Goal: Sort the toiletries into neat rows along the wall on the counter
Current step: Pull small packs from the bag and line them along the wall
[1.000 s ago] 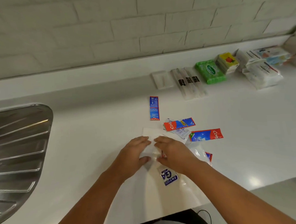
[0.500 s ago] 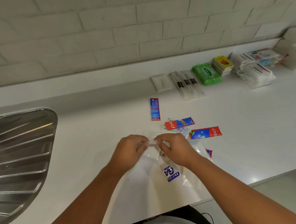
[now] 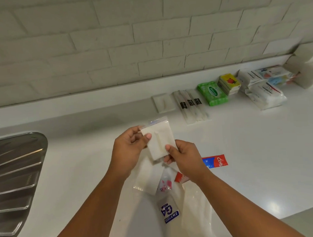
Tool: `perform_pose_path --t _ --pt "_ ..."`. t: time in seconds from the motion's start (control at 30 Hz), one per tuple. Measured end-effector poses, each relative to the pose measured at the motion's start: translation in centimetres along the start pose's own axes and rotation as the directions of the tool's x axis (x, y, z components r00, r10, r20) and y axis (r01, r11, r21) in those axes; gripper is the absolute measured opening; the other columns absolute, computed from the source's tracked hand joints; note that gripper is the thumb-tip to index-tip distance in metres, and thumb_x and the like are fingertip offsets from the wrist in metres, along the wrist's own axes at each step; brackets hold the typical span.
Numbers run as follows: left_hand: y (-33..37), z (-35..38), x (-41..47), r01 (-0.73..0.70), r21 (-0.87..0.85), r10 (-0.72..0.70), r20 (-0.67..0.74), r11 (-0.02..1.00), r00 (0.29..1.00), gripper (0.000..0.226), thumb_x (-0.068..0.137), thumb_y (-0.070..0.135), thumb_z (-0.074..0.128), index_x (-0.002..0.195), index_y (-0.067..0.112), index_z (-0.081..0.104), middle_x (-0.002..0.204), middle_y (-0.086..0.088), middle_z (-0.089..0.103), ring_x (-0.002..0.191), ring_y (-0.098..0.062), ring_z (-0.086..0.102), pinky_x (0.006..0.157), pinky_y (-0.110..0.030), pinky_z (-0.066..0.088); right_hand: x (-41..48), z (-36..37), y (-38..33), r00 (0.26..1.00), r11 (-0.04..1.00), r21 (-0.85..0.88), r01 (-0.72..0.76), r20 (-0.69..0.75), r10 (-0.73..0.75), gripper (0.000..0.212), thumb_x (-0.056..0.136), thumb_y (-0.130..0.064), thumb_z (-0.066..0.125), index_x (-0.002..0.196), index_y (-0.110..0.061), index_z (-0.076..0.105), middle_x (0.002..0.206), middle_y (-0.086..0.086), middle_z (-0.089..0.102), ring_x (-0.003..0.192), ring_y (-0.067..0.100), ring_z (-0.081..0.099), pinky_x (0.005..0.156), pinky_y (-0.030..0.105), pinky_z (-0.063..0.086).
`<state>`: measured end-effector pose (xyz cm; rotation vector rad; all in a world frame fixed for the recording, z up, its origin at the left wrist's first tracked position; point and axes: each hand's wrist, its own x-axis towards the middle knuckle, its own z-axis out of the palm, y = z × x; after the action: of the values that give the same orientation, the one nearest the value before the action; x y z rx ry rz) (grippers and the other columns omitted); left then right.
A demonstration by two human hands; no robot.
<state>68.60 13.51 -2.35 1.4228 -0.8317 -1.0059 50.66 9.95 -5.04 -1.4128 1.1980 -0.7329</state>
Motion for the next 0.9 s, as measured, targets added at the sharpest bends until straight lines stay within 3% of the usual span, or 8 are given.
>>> perform_pose_path --t 0.1,0.23,0.47,0.57,0.63,0.73,0.8,0.9 --pt "-1.0 1.7 0.2 0.079 0.055 -0.080 0.018 0.995 0.997 0.017 0.087 0.012 0.074 0.104 0.014 0.072 0.086 -0.006 0.076 0.080 -0.015 0.072 0.075 -0.027 0.058 1.6 -1.0 0.3 0.999 0.988 0.147 -0.049 -0.007 0.051 0.019 0.097 -0.022 0.058 0.100 -0.007 0.070 0.074 0.015 0.073 0.074 0.035 0.071 0.077 0.050 0.060" --pt "-2.0 4.0 1.4 0.101 0.133 -0.095 -0.045 0.986 0.994 0.002 0.088 0.011 0.073 0.089 0.012 0.074 0.073 -0.004 0.073 0.062 -0.010 0.064 0.063 -0.019 0.054 4.2 -2.6 0.4 0.993 0.963 0.245 -0.115 0.039 0.109 0.016 0.097 -0.018 0.058 0.101 -0.006 0.068 0.076 0.020 0.073 0.072 0.033 0.071 0.073 0.045 0.061" --pt "-1.9 6.6 9.2 0.128 0.139 -0.099 -0.197 0.982 0.975 0.004 0.088 0.014 0.074 0.086 0.012 0.071 0.067 -0.001 0.071 0.054 -0.011 0.062 0.056 -0.023 0.055 11.5 -4.9 -0.1 0.996 0.987 0.143 -0.080 -0.018 0.083 0.017 0.097 -0.013 0.057 0.102 0.002 0.066 0.078 0.020 0.071 0.073 0.026 0.071 0.078 0.040 0.061" --pt "-2.3 7.3 14.1 0.123 0.200 -0.077 -0.227 0.972 0.971 0.012 0.089 0.018 0.072 0.081 0.009 0.071 0.059 -0.004 0.066 0.050 -0.014 0.056 0.057 -0.026 0.050 15.7 -5.7 -0.4 0.996 0.998 0.054 -0.032 -0.084 0.036 0.023 0.098 -0.010 0.051 0.115 -0.005 0.066 0.099 0.013 0.072 0.093 0.026 0.069 0.093 0.041 0.055" --pt "-2.6 7.7 16.8 0.135 0.245 -0.072 -0.248 0.960 0.966 0.017 0.089 0.020 0.072 0.073 0.013 0.072 0.057 -0.007 0.065 0.051 -0.016 0.056 0.062 -0.030 0.051 17.9 -6.1 -0.5 0.995 0.999 -0.043 -0.012 -0.095 0.008 0.027 0.097 -0.006 0.046 0.113 0.000 0.066 0.113 0.017 0.068 0.107 0.032 0.063 0.097 0.044 0.051" --pt "-3.7 8.0 20.1 0.176 0.232 -0.109 -0.277 0.957 0.955 0.023 0.086 0.021 0.075 0.063 0.020 0.073 0.058 -0.003 0.068 0.052 -0.016 0.062 0.072 -0.036 0.057 20.2 -6.5 -0.9 0.997 0.994 -0.089 -0.065 -0.046 0.061 0.039 0.096 0.000 0.039 0.130 -0.006 0.058 0.128 0.008 0.062 0.114 0.027 0.061 0.085 0.024 0.050" --pt "-4.6 8.2 21.6 0.192 0.266 -0.112 -0.290 0.945 0.951 0.025 0.085 0.022 0.077 0.060 0.020 0.072 0.059 -0.004 0.069 0.056 -0.018 0.065 0.077 -0.040 0.061 21.5 -6.3 -1.0 0.995 0.989 -0.105 -0.100 0.010 0.102 0.047 0.095 0.000 0.037 0.140 -0.010 0.049 0.128 0.007 0.059 0.094 0.024 0.066 0.069 0.021 0.049" --pt "-5.0 8.9 22.7 0.194 0.350 -0.087 -0.299 0.917 0.950 0.027 0.084 0.023 0.077 0.058 0.022 0.070 0.059 -0.003 0.070 0.059 -0.020 0.067 0.081 -0.044 0.061 22.9 -5.8 -0.9 0.984 0.980 -0.124 -0.153 0.067 0.162 0.055 0.094 -0.001 0.037 0.148 -0.011 0.038 0.131 0.009 0.057 0.067 0.012 0.055 0.049 0.019 0.042"
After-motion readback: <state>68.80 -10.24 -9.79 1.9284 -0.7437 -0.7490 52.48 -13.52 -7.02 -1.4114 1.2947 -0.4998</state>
